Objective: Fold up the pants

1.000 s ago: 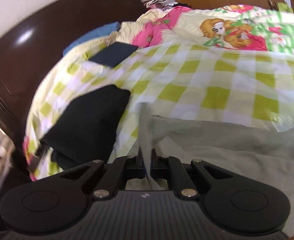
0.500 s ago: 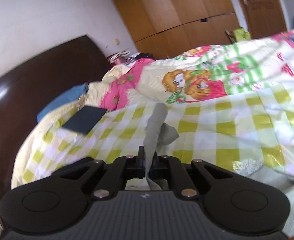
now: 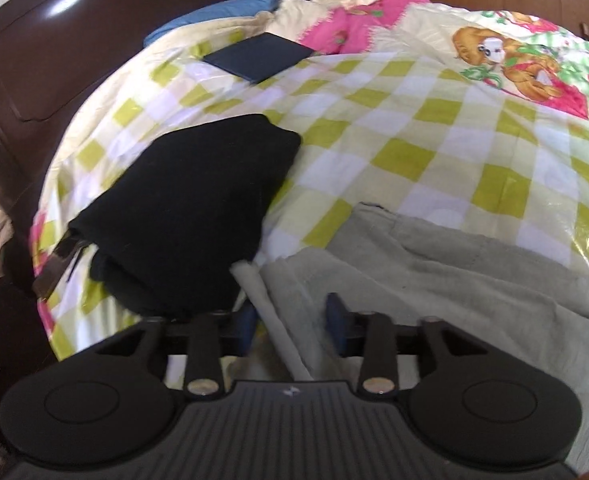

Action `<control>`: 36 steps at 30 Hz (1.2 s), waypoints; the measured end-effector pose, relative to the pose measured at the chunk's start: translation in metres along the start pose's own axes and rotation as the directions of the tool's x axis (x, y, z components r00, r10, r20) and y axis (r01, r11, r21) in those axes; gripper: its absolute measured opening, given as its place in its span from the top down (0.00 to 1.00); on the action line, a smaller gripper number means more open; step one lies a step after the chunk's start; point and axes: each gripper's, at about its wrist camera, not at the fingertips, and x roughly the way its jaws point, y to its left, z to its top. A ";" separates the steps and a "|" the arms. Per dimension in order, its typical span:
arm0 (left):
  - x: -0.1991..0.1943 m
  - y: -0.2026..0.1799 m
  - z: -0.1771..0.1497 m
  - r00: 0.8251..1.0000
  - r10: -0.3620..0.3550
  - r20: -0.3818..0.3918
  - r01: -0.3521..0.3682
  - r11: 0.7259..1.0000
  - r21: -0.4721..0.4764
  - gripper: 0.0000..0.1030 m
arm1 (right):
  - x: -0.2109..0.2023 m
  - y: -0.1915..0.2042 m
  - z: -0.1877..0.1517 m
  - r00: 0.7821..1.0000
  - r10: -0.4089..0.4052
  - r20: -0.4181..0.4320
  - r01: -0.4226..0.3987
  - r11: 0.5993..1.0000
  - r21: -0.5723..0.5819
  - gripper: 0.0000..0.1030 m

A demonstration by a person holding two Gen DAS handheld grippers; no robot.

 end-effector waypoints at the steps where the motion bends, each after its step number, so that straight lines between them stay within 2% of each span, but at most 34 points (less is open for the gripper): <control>1: -0.001 0.001 -0.001 1.000 0.000 -0.006 0.000 1.000 -0.005 0.46 | -0.003 0.001 -0.003 1.000 0.014 -0.007 -0.014 1.000 -0.011 0.60; 4: -0.001 0.007 0.000 1.000 0.010 -0.020 -0.010 1.000 -0.023 0.46 | -0.013 -0.002 -0.011 1.000 0.019 -0.004 -0.019 1.000 0.003 0.59; 7: -0.005 0.011 -0.002 0.999 0.023 -0.028 -0.024 0.999 -0.029 0.46 | -0.036 -0.022 -0.015 0.999 -0.011 0.031 0.009 0.998 0.060 0.59; 10: -0.011 0.010 -0.004 0.998 0.065 -0.016 -0.065 0.998 -0.013 0.46 | -0.066 -0.052 -0.021 0.992 -0.100 0.073 0.091 0.990 0.111 0.57; 12: -0.014 0.011 -0.003 0.997 0.075 -0.006 -0.076 0.997 -0.015 0.46 | -0.085 -0.076 -0.029 0.978 -0.189 0.090 0.174 0.973 0.154 0.51; 15: -0.011 0.008 0.004 0.998 0.066 0.006 -0.066 0.998 -0.009 0.46 | -0.110 -0.119 -0.049 0.939 -0.336 0.075 0.309 0.919 0.246 0.51; 17: -0.004 0.004 0.009 0.998 0.060 0.004 -0.060 0.998 0.012 0.46 | -0.127 -0.145 -0.067 0.905 -0.421 0.058 0.383 0.866 0.322 0.51; 19: 0.001 -0.006 0.012 0.999 0.054 0.002 -0.054 0.998 0.045 0.46 | -0.144 -0.170 -0.086 0.885 -0.464 0.040 0.409 0.815 0.410 0.51; 21: 0.005 -0.017 0.015 0.999 0.040 -0.006 -0.040 0.996 0.076 0.46 | -0.150 -0.191 -0.104 0.880 -0.474 0.021 0.406 0.775 0.483 0.51; 25: 0.013 -0.045 0.021 0.999 0.022 -0.029 -0.016 0.986 0.167 0.46 | -0.145 -0.220 -0.125 0.898 -0.438 0.032 0.342 0.743 0.576 0.49; 28: 0.018 -0.065 0.022 0.999 0.028 -0.044 -0.017 0.975 0.220 0.46 | -0.132 -0.243 -0.133 0.953 -0.295 0.064 0.188 0.745 0.640 0.44; 29: 0.022 -0.070 0.024 0.998 0.027 -0.054 -0.014 0.973 0.229 0.46 | -0.128 -0.253 -0.136 0.965 -0.256 0.059 0.155 0.734 0.662 0.44; 31: 0.026 -0.079 0.029 0.998 0.033 -0.060 -0.016 0.966 0.259 0.46 | -0.127 -0.260 -0.141 0.974 -0.204 0.098 0.087 0.735 0.672 0.45; 32: 0.028 -0.083 0.031 0.998 0.041 -0.055 -0.024 0.961 0.276 0.45 | -0.128 -0.265 -0.145 0.976 -0.183 0.117 0.053 0.723 0.689 0.59; 33: 0.030 -0.087 0.033 0.998 0.046 -0.050 -0.030 0.958 0.286 0.46 | -0.129 -0.269 -0.150 0.981 -0.146 0.129 0.008 0.695 0.719 0.89; 34: 0.032 -0.091 0.035 0.998 0.047 -0.049 -0.031 0.955 0.296 0.45 | -0.128 -0.274 -0.154 0.985 -0.080 0.154 -0.063 0.663 0.746 0.95; 35: 0.034 -0.094 0.038 0.998 0.046 -0.050 -0.029 0.952 0.304 0.46 | -0.132 -0.276 -0.156 0.980 -0.044 0.194 -0.122 0.639 0.759 0.95; 36: 0.037 -0.097 0.040 0.998 0.043 -0.052 -0.025 0.949 0.313 0.45 | -0.140 -0.278 -0.156 0.972 -0.042 0.231 -0.151 0.644 0.750 0.95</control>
